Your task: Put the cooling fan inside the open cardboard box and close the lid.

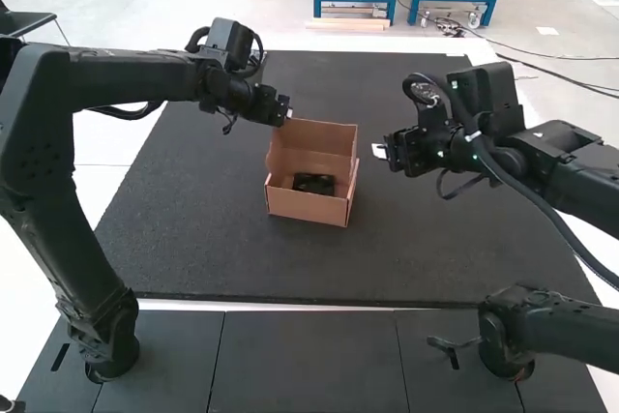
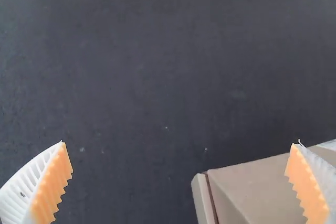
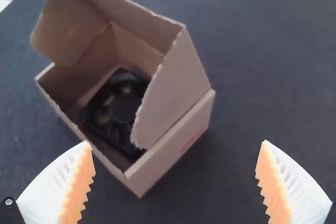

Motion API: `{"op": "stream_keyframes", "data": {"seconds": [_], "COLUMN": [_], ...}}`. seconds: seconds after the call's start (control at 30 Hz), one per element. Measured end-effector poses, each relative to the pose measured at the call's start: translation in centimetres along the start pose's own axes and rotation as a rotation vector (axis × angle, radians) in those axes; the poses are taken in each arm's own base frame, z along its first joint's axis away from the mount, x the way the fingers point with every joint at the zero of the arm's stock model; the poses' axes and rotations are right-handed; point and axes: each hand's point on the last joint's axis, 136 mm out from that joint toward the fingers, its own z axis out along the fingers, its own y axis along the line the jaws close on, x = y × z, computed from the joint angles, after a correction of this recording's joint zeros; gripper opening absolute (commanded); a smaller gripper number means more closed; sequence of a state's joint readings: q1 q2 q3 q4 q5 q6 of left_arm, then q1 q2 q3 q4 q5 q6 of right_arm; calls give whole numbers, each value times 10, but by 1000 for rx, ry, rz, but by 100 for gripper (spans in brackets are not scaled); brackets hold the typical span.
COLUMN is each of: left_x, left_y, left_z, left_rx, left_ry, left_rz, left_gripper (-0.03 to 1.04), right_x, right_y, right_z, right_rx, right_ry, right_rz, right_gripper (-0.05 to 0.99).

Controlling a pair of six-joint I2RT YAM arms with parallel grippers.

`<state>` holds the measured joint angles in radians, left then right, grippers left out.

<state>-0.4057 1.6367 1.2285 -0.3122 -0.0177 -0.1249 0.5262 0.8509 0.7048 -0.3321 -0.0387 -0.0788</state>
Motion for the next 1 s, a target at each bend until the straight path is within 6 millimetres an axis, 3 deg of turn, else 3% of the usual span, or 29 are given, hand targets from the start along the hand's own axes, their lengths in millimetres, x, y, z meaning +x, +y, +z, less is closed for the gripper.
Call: {"op": "stream_keyframes", "data": {"seconds": [0.27,0.6,1.0], "left_x": [8,21,33], "left_y": [-2,-4,-5], "left_z": [-3,-4,-7], "left_rx": [10,23,34], "left_ry": [35,73,112], "left_rz": [13,13,19], "left_gripper": [96,96,96], "right_x": [0,-17,-19], "right_y": [-10,-14,-27], "right_z": [17,23,34], "right_rx": [25,35,63], "right_ry": [30,17,34], "right_rz": [10,9,26], "right_gripper": [70,70,70]}}
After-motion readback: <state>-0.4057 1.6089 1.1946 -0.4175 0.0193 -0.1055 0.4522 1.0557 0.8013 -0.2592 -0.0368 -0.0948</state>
